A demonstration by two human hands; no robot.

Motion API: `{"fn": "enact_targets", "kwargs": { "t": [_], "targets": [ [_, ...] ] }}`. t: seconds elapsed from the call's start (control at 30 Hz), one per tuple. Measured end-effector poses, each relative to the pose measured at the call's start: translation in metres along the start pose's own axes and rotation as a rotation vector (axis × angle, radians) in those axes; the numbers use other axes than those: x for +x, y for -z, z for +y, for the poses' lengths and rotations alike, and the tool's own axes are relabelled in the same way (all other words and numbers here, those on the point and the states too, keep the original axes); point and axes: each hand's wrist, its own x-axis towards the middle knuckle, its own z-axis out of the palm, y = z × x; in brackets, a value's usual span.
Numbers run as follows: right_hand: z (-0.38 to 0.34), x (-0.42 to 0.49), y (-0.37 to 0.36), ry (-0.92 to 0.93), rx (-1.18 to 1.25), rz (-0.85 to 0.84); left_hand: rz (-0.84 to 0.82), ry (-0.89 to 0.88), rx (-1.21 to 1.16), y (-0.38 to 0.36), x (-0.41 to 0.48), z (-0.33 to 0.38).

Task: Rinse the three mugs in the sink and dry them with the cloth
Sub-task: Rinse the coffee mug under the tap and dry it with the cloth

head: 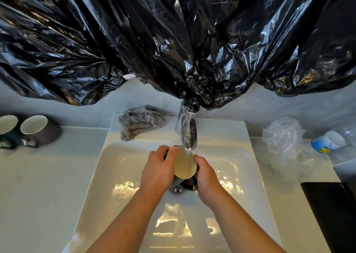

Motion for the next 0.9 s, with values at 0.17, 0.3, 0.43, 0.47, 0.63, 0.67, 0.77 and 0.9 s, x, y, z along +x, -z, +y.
{"fn": "enact_targets", "kwargs": {
  "t": [0.17, 0.3, 0.43, 0.47, 0.63, 0.67, 0.77, 0.9],
  "targets": [
    [0.008, -0.010, 0.022, 0.486, -0.704, -0.152, -0.035, -0.003, 0.026, 0.002, -0.002, -0.001],
    [0.005, -0.008, 0.028, 0.397, -0.878, -0.170, -0.123, 0.001, 0.130, -0.001, -0.007, 0.005],
    [0.002, -0.004, 0.035, 0.351, -0.837, -0.098, -0.107, 0.117, -0.155, 0.001, -0.008, 0.008],
    [0.001, -0.004, 0.037, 0.338, -0.806, -0.088, -0.114, 0.229, -0.323, 0.004, -0.007, 0.007],
    [-0.005, -0.006, 0.037, 0.305, -0.425, -0.109, -0.275, 0.349, -0.663, 0.009, -0.006, -0.015],
    [-0.005, -0.007, 0.036, 0.298, -0.334, -0.132, -0.338, 0.338, -0.728, 0.008, -0.008, -0.016],
    [0.000, -0.007, 0.030, 0.215, -0.075, -0.197, -0.420, 0.194, -0.740, 0.006, -0.009, -0.018],
    [0.001, -0.004, 0.030, 0.181, -0.047, -0.244, -0.329, 0.117, -0.555, 0.009, -0.004, -0.012]
  ]
}}
